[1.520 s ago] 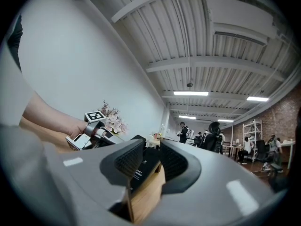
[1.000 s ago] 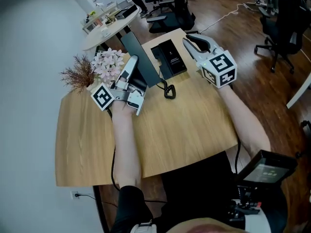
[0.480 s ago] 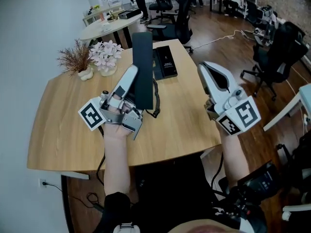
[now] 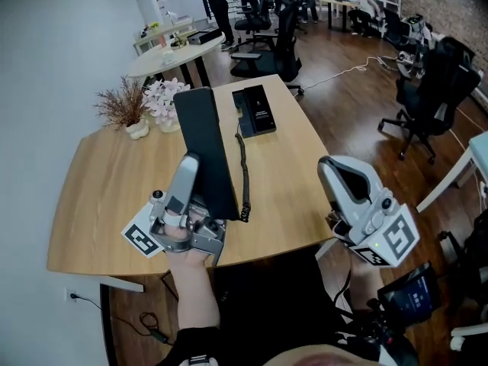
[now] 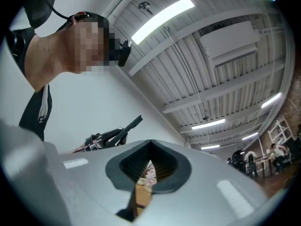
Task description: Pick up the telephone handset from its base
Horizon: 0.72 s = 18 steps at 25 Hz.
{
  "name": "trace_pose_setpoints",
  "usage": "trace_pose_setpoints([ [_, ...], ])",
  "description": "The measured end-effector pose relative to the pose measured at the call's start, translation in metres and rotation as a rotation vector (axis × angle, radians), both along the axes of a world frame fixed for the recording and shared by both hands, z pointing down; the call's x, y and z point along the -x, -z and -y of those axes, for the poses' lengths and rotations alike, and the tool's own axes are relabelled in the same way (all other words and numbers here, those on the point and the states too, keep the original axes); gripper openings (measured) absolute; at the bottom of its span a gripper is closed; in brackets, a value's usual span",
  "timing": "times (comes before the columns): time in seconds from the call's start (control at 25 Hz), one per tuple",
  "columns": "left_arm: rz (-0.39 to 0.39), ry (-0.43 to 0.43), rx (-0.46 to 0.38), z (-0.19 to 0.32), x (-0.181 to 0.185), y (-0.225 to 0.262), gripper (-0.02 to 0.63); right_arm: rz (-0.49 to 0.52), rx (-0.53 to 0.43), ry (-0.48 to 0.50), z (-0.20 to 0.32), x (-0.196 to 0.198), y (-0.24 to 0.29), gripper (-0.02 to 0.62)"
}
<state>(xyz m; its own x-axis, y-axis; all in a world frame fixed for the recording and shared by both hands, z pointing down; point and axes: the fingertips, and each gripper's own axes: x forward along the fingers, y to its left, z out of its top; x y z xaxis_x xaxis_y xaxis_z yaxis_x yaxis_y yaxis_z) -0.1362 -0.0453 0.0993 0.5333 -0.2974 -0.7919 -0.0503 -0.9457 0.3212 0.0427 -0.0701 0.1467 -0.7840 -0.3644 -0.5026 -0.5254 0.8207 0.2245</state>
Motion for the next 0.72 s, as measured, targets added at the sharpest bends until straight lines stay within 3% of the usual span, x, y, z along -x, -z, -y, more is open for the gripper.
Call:
trace_pose_setpoints([
  [0.72,0.052,0.015,0.003,0.016,0.003,-0.015,0.078,-0.037,-0.056,0.005,-0.004,0.007,-0.013,0.003],
])
